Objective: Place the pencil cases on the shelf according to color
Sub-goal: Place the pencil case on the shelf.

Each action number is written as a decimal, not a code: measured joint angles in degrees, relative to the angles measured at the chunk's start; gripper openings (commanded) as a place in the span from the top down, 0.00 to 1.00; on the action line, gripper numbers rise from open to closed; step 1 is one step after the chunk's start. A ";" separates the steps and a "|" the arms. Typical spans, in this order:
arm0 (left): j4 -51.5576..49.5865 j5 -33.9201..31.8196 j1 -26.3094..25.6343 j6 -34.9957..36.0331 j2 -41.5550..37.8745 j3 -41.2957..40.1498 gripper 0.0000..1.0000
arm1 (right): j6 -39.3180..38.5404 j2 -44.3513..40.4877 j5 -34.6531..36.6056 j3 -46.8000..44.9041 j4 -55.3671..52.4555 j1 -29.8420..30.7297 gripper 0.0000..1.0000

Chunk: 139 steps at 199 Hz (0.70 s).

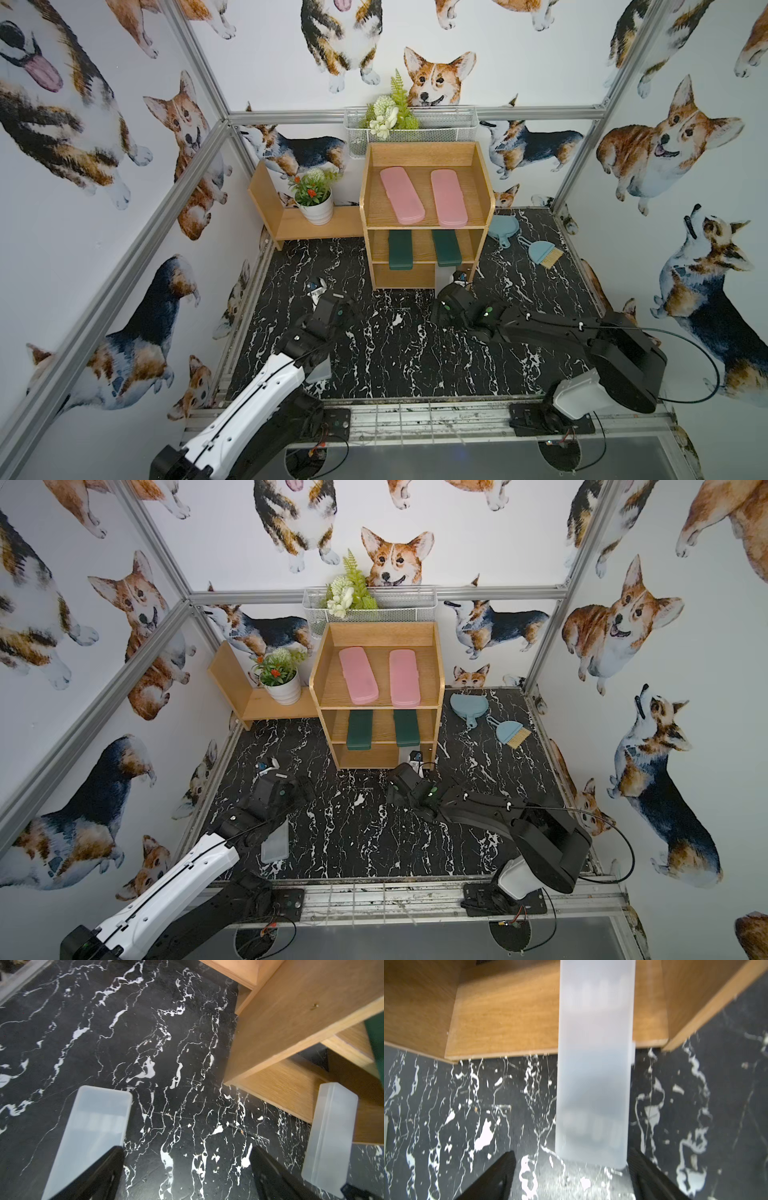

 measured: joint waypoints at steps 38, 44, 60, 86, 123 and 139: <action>-1.25 -0.02 3.48 -1.46 -1.49 -2.54 0.01 | 3.13 -0.15 -1.03 -3.39 0.13 2.62 0.61; -1.29 0.22 4.00 -1.66 -1.07 -2.75 0.01 | 3.13 0.15 -1.18 -3.78 0.42 2.62 0.62; -1.07 1.40 5.35 -1.64 0.76 -3.30 0.01 | 4.04 1.07 -1.51 -4.48 0.74 2.60 0.63; -0.72 3.30 7.63 -1.62 2.99 -3.89 0.01 | 3.89 3.23 -2.01 -4.11 1.18 2.40 0.63; 0.48 5.79 10.69 -1.33 5.68 -4.59 0.01 | 1.73 5.49 -2.23 -2.21 1.57 -1.99 0.63; 0.74 6.82 11.17 -1.25 6.23 -4.59 0.01 | 0.00 5.49 -2.10 -0.68 1.60 -2.73 0.62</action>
